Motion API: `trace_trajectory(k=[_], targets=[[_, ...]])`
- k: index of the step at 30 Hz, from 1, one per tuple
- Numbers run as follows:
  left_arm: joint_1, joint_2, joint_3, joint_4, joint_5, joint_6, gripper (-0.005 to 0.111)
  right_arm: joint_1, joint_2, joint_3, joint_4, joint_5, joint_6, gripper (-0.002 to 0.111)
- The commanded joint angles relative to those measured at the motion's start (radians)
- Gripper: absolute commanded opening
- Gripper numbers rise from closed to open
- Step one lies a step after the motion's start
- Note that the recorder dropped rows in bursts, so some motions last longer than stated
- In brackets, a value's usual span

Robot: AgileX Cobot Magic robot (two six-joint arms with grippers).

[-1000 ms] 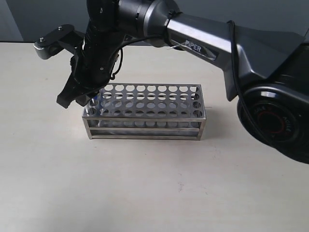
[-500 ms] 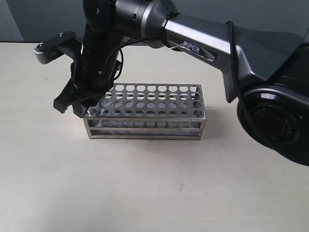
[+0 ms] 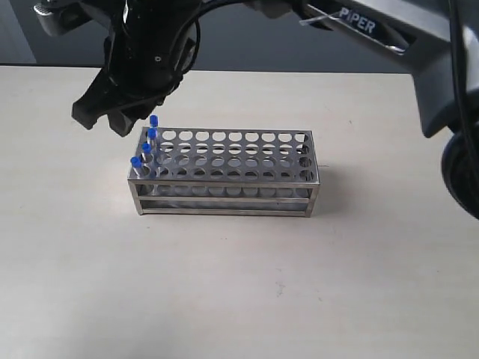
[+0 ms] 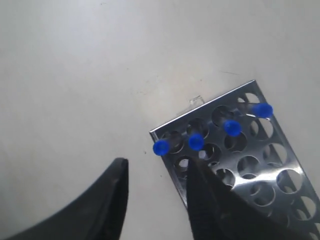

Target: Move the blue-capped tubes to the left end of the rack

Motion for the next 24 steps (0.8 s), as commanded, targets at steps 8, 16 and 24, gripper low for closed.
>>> trace_trajectory(k=[8, 16, 24], targets=[[-0.004, 0.003, -0.005, -0.004, -0.005, -0.005, 0.001, 0.000, -0.255, 0.002, -0.057, 0.006, 0.017, 0.000], [-0.004, 0.003, -0.005, -0.004, -0.005, -0.005, 0.001, 0.000, -0.515, 0.040, -0.079, 0.006, 0.059, -0.001], [-0.004, 0.003, -0.005, -0.002, -0.005, -0.005, 0.001, 0.000, -0.778, 0.250, -0.191, 0.006, 0.223, -0.001]])
